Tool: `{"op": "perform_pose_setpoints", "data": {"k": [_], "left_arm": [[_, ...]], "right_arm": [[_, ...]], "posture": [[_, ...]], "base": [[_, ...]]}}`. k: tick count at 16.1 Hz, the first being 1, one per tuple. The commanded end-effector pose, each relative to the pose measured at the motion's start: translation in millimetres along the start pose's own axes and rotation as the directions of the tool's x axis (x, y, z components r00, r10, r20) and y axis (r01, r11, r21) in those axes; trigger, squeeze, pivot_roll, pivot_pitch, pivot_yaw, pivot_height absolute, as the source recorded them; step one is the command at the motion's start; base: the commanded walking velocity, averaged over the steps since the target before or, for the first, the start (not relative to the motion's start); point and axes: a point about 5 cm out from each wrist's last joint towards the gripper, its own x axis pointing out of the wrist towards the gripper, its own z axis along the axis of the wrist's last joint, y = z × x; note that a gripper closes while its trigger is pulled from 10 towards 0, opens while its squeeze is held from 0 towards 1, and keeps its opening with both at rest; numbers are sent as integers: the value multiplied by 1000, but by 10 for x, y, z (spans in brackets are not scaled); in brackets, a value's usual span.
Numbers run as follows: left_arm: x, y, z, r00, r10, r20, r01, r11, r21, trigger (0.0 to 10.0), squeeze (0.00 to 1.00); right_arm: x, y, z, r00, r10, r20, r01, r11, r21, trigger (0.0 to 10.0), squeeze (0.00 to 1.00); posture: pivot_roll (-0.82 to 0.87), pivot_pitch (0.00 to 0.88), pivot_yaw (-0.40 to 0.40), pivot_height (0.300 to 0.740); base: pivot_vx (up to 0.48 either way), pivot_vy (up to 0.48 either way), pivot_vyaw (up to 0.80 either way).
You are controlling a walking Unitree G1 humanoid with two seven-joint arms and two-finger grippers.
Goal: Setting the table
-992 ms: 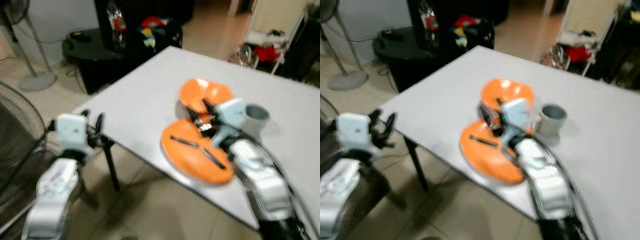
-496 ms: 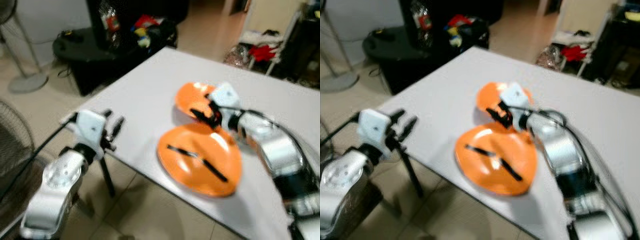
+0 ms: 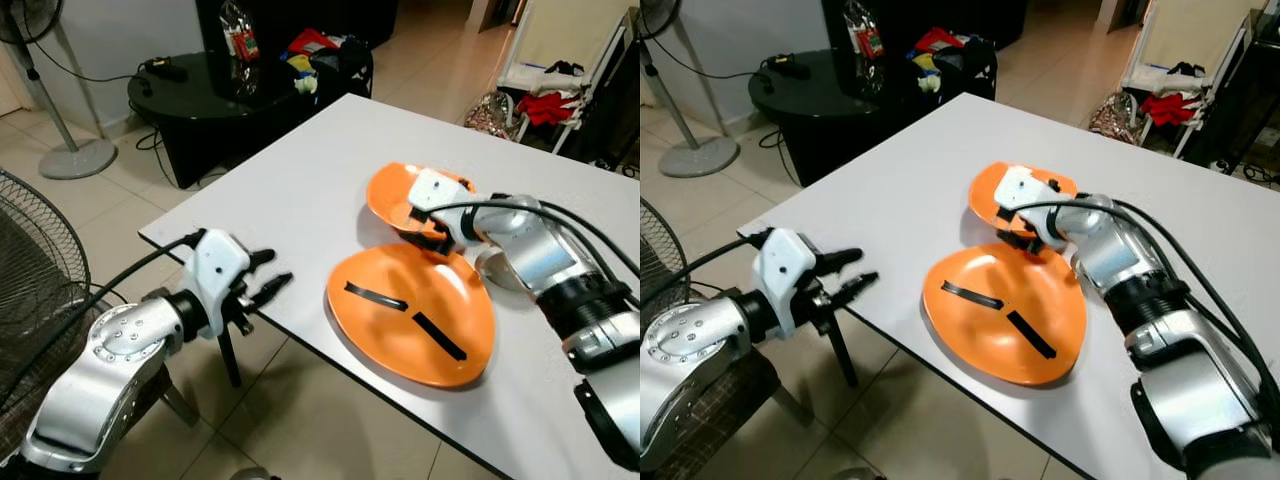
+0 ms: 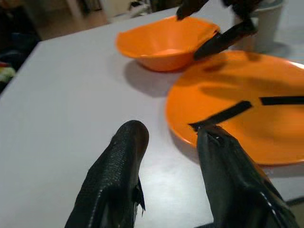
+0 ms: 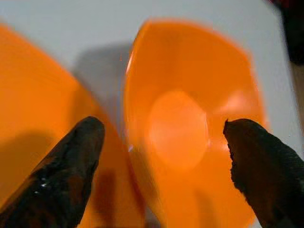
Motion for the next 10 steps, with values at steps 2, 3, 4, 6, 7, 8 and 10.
{"op": "perform_pose_setpoints", "data": {"k": [2, 3, 4, 6, 7, 8, 10], "left_arm": [[-13, -38, 12, 999, -39, -19, 39, 999, 13, 10000, 0], [-17, -46, 12, 999, -47, -21, 48, 999, 14, 10000, 0], [-24, -63, 16, 998, -61, -23, 61, 998, 11, 10000, 0], [-36, -93, 24, 996, -83, -24, 83, 997, -5, 10000, 0], [-38, -100, 22, 996, -90, -28, 90, 996, -11, 10000, 0], [-42, -109, 18, 994, -100, -35, 100, 995, -11, 10000, 0], [-53, -126, 12, 993, -113, -39, 112, 994, -15, 10000, 0]], "right_arm": [[58, -53, -48, 998, -46, -49, 45, 999, -19, 4863, 0], [66, -58, -57, 997, -50, -54, 49, 999, -18, 4863, 0], [81, -64, -76, 996, -56, -63, 55, 998, -20, 0, 0], [102, -66, -108, 994, -68, -81, 66, 997, -32, 0, 0], [113, -65, -121, 994, -71, -88, 67, 997, -43, 0, 0], [126, -60, -140, 992, -79, -95, 73, 995, -61, 0, 0], [141, -44, -178, 991, -82, -104, 75, 995, -73, 0, 0]], "posture": [[76, 0, 4, 740], [76, 0, 4, 740], [79, 0, 2, 740], [82, 0, 1, 740], [83, 0, 1, 740], [83, 0, 1, 740], [82, 0, 2, 740]], "base": [[0, 0, 0], [0, 0, 0], [0, 0, 0], [0, 0, 0], [0, 0, 0], [0, 0, 0], [0, 0, 0]]}}
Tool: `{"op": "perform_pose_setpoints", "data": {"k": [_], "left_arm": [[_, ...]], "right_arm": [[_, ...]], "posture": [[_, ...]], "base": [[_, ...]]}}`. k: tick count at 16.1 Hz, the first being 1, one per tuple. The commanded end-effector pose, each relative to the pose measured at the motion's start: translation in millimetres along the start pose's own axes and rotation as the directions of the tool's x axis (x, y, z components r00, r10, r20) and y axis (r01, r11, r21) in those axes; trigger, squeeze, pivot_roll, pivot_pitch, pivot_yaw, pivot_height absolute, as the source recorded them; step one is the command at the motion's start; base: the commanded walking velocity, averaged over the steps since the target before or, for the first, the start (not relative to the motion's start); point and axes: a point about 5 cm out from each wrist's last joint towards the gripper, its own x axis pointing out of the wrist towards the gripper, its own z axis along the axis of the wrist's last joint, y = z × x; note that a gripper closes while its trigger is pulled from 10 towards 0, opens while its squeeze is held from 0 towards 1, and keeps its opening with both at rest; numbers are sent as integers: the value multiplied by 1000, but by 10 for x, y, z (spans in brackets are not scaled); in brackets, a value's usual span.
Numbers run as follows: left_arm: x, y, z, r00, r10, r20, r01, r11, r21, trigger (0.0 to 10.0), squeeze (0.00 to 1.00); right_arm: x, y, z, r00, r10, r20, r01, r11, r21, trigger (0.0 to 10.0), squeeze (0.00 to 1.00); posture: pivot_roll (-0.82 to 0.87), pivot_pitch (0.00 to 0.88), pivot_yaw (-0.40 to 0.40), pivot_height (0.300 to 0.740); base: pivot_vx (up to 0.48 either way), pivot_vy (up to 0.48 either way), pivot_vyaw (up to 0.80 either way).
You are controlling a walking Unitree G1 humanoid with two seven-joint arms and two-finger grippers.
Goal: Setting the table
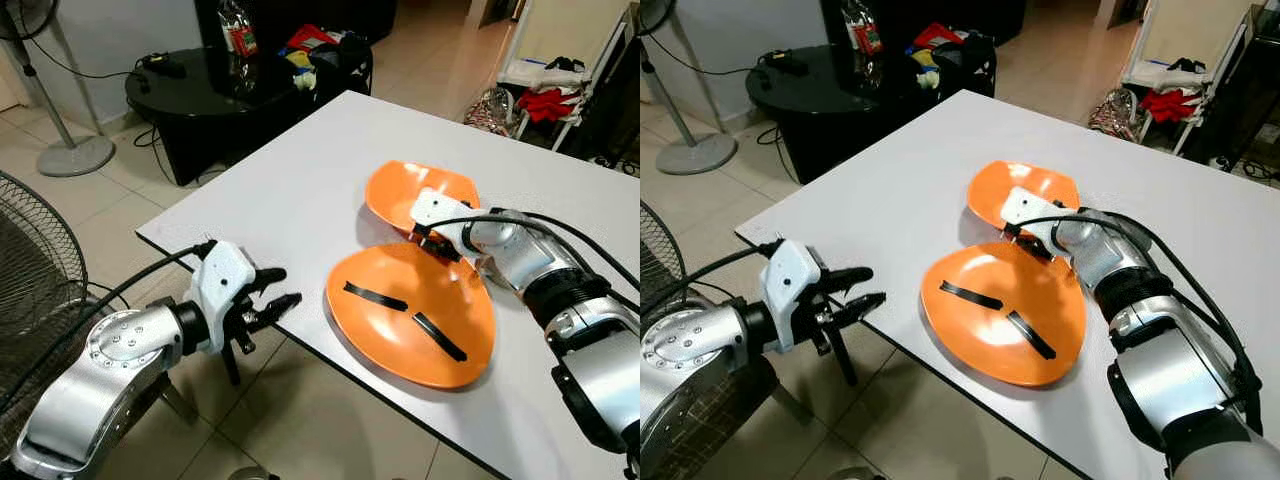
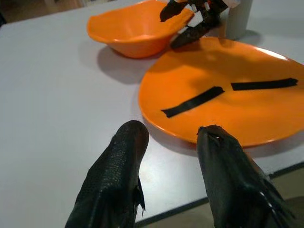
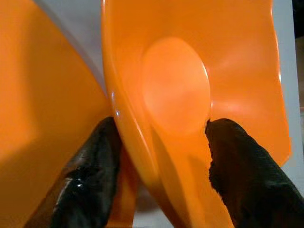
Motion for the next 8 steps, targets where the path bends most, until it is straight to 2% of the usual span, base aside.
{"op": "perform_pose_setpoints", "data": {"k": [1, 8], "left_arm": [[-7, -32, 36, 1000, -19, 2, 19, 1000, 15, 10000, 0], [-9, -34, 39, 1000, -26, -4, 26, 999, 28, 10000, 0]], "right_arm": [[-7, -51, 47, 1000, -15, 9, 15, 1000, -21, 0, 0], [8, -56, 44, 1000, -12, 18, 12, 1000, -15, 0, 0]], "posture": [[80, 0, 1, 740], [86, 0, -2, 740]], "base": [[0, 0, 0], [0, 0, 0]]}}
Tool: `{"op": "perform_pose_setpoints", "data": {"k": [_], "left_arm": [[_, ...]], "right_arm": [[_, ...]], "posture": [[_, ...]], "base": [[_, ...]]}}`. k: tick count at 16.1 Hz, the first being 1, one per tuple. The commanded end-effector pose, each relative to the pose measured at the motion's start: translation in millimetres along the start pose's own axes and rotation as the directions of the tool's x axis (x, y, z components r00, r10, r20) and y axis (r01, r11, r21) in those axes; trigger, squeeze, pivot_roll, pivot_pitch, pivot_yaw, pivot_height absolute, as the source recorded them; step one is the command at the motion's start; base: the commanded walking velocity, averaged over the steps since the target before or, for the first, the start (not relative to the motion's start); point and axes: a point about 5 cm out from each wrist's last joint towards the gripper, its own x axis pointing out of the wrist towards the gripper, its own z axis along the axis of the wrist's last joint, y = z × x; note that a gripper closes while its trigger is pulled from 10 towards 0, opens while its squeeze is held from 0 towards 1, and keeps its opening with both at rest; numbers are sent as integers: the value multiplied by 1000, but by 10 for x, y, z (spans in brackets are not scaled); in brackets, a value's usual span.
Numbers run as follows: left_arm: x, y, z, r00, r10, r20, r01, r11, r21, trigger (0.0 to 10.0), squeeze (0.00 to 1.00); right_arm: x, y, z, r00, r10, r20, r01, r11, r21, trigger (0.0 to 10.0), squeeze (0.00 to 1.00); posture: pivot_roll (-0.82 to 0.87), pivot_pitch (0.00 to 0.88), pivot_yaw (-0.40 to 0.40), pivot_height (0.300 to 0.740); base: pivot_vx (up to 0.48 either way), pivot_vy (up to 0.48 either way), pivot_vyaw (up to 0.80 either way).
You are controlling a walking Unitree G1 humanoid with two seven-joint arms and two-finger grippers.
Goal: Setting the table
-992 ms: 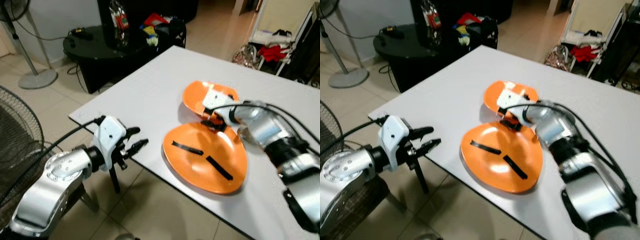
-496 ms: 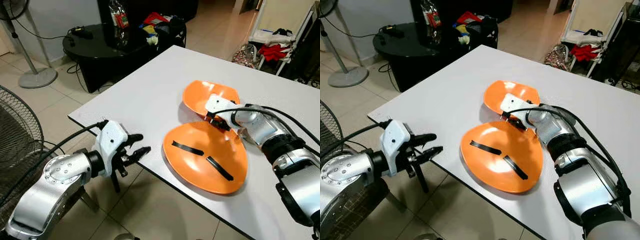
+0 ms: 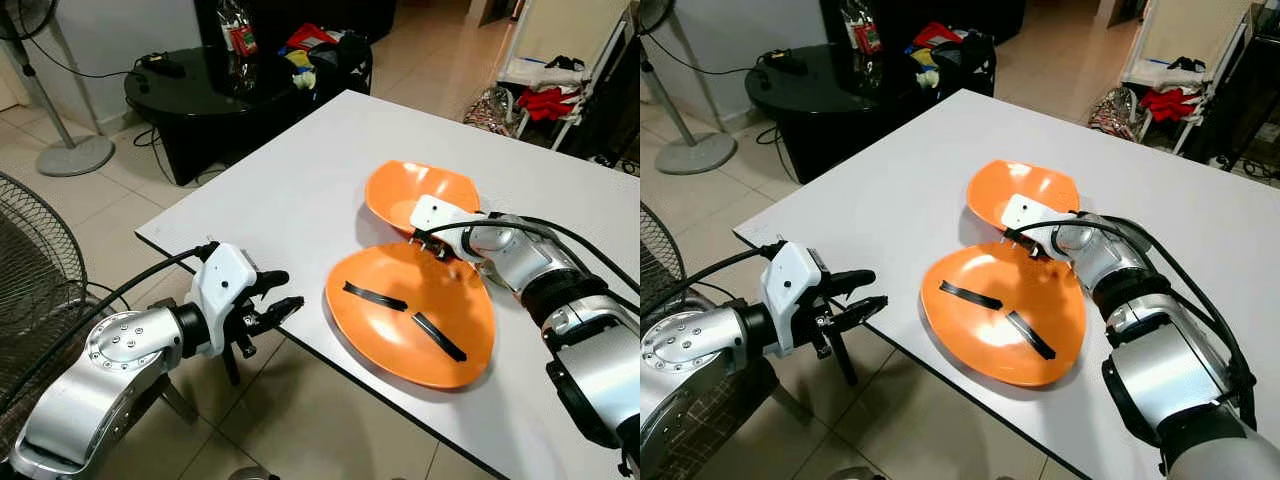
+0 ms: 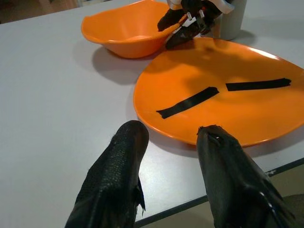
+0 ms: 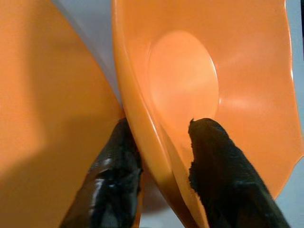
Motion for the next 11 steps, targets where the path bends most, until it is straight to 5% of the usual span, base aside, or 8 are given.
{"op": "perform_pose_setpoints", "data": {"k": [1, 11], "left_arm": [[-3, -23, 14, 1000, -12, -10, 13, 999, 30, 10000, 0], [19, -8, 12, 1000, -11, -10, 11, 1000, 23, 10000, 0]], "right_arm": [[-21, -82, 80, 1000, -15, 20, 15, 1000, -6, 0, 0], [-51, -158, 124, 999, -23, 39, 24, 999, -27, 0, 0]], "posture": [[86, 0, -2, 740], [76, 0, 1, 740]], "base": [[0, 0, 0], [0, 0, 0]]}}
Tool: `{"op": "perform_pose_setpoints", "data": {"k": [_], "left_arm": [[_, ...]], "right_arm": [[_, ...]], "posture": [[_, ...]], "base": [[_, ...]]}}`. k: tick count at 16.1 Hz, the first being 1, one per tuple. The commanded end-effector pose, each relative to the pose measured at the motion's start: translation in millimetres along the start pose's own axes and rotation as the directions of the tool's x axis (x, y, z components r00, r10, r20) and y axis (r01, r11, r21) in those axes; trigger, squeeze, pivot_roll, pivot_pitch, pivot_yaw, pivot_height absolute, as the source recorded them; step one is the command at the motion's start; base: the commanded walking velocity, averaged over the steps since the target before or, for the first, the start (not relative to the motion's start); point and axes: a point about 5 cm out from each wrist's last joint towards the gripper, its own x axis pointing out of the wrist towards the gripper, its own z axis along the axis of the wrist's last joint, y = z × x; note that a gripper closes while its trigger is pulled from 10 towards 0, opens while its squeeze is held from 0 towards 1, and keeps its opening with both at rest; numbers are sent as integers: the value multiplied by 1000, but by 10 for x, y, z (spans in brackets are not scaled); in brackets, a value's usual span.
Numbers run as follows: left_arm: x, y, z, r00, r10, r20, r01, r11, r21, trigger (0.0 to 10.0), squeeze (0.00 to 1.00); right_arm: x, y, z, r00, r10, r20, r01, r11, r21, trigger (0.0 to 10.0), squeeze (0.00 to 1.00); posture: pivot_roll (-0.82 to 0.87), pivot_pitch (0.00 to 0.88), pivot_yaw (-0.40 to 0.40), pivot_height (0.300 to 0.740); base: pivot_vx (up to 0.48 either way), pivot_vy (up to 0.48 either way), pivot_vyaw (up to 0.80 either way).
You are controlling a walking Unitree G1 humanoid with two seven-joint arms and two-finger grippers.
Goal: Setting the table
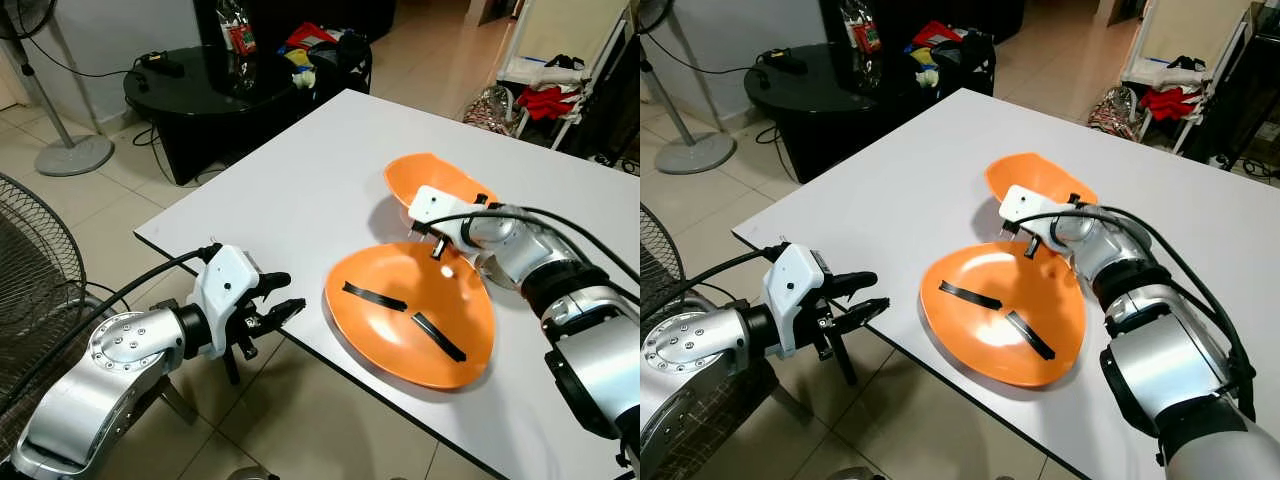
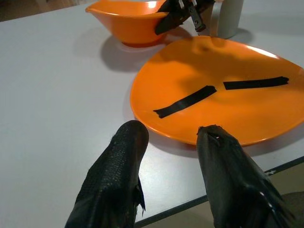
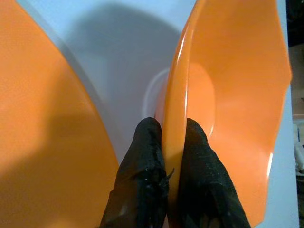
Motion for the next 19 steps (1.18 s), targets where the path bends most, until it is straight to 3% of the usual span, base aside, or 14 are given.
{"op": "perform_pose_setpoints", "data": {"k": [1, 4, 5, 6, 10, 13, 15, 17, 19], "left_arm": [[6, 14, 13, 1000, 2, -7, -2, 1000, 21, 10000, 0], [5, 109, 7, 998, 62, -4, -62, 998, 21, 10000, 0], [7, 169, 14, 994, 112, 6, -112, 993, 25, 10000, 0], [10, 189, 19, 991, 131, 11, -131, 991, 22, 10000, 0], [-11, 201, 5, 985, 170, 19, -171, 985, 16, 10000, 0], [-43, 189, -13, 982, 186, 17, -186, 982, 9, 10000, 0], [-53, 174, -17, 983, 184, 15, -185, 983, 7, 10000, 0], [-70, 131, -11, 986, 166, 11, -166, 986, 9, 10000, 0], [-66, 117, -6, 989, 147, 9, -147, 989, 10, 10000, 0]], "right_arm": [[-24, -72, 58, 1000, -12, 19, 12, 1000, -10, 0, 0], [-57, -151, 189, 996, -45, 77, 50, 997, -65, 0, 0], [-103, -222, 290, 988, -81, 134, 101, 984, -147, 0, 0], [-121, -244, 319, 984, -91, 154, 117, 979, -165, 0, 0], [-362, -316, 489, 942, -106, 318, 208, 929, -305, 0, 0], [-745, -83, 508, 915, 57, 400, 126, 900, -418, 0, 0], [-926, 63, 424, 917, 114, 383, 73, 895, -440, 0, 0], [-1254, 265, 282, 925, 164, 342, 17, 883, -469, 0, 0], [-1440, 344, 248, 934, 174, 311, -6, 880, -476, 0, 0]], "posture": [[73, 0, 4, 740], [56, 0, 19, 740], [49, 0, 18, 740], [47, 0, 11, 740], [41, 0, 0, 740], [25, 0, -8, 740], [14, 0, -5, 740], [-2, 0, 3, 740], [-22, 0, 19, 740]], "base": [[0, 0, 0], [0, 0, 0], [0, 0, 0], [0, 0, 0], [0, 0, 0], [0, 0, 0], [0, 0, 0], [0, 0, 0], [0, 0, 0]]}}
